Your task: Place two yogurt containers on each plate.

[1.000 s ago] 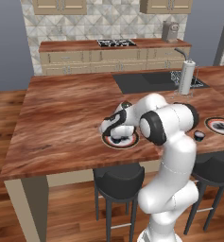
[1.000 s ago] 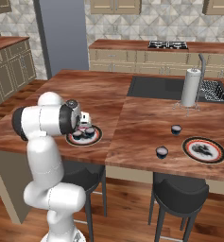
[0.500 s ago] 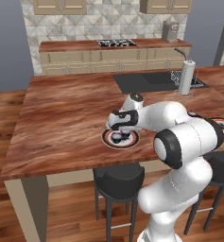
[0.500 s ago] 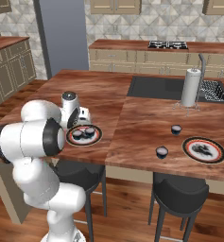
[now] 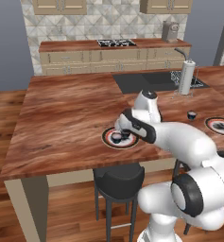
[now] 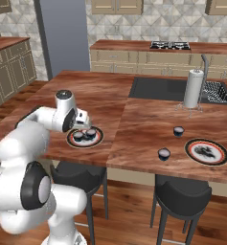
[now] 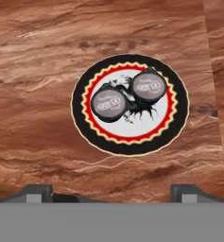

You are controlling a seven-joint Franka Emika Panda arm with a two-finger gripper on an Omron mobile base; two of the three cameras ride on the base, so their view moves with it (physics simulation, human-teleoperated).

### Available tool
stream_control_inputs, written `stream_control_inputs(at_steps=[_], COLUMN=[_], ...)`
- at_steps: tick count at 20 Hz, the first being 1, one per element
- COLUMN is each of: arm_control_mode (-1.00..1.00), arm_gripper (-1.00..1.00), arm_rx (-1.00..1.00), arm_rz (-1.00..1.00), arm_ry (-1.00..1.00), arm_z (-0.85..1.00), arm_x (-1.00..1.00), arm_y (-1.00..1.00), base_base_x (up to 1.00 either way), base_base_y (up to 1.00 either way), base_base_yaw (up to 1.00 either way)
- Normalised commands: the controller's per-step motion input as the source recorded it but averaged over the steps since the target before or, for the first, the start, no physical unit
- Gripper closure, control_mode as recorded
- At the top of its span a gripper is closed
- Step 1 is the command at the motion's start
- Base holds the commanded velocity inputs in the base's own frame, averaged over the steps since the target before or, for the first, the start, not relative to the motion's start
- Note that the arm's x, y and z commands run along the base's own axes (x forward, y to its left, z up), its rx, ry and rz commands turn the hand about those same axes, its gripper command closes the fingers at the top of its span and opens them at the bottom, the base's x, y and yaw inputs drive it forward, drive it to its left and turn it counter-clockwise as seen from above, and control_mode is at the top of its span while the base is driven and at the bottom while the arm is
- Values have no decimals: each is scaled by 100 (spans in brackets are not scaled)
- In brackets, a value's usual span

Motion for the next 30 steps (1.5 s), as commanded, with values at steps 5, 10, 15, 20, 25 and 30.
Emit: stream_control_inputs(at_steps=[5,10,15,20,25,30], arm_control_mode=[-100,100,100,100,100,100], arm_gripper=[-100,-100,-100,-100,-100,-100], arm_rx=[0,0,0,0,0,0], arm_rz=[-5,0,0,0,0,0], arm_ry=[0,0,0,0,0,0], arm_z=[1,0,0,0,0,0], arm_x=[-56,-2,0,0,0,0], arm_y=[-13,0,0,0,0,0], base_base_x=[0,-2,6,37,34,64], base_base_y=[0,-47,-97,-96,-80,-60], base_base_yaw=[0,-28,-28,-3,16,12])
